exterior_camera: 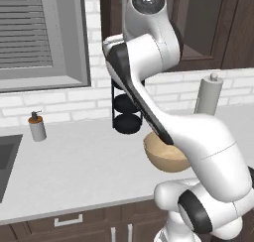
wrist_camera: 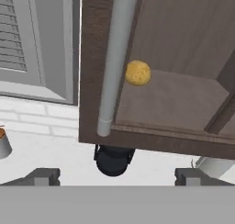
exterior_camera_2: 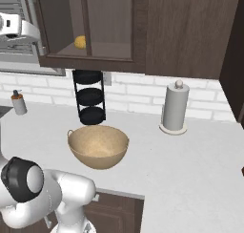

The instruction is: Open the cabinet, pick up the bread from the cabinet and place it in the basket. Then move the basket to the dining counter.

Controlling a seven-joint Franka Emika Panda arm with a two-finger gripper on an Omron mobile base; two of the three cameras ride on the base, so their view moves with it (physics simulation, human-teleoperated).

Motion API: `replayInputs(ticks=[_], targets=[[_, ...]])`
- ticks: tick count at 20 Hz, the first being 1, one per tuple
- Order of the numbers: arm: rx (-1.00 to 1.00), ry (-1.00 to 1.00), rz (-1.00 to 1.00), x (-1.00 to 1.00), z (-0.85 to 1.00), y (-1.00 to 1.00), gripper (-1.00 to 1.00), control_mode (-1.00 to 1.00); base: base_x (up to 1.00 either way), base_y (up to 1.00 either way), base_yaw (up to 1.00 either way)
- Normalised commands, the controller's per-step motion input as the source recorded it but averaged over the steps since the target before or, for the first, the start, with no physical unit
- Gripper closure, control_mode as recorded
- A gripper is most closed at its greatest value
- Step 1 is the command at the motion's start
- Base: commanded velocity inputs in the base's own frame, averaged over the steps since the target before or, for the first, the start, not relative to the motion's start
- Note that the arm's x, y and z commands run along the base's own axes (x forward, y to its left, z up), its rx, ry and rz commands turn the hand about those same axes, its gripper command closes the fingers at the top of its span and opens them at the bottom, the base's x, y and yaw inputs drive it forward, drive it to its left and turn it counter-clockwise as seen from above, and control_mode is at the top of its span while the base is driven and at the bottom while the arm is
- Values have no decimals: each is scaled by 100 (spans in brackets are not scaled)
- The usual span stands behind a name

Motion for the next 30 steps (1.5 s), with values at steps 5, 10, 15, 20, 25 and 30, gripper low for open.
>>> replayInputs(ticks=[5,10,15,20,25,30], targets=[[-9,-3,-3,68,0,13,-100,-100,0,0,0],[-5,-1,0,58,0,18,-100,-100,0,0,0],[-1,-8,0,34,0,4,-100,-100,0,0,0],[0,-13,0,29,0,-1,-100,-100,0,0,0],[0,-14,0,14,-1,-19,-100,-100,0,0,0],[0,-6,6,31,0,-10,-100,-100,0,0,0]])
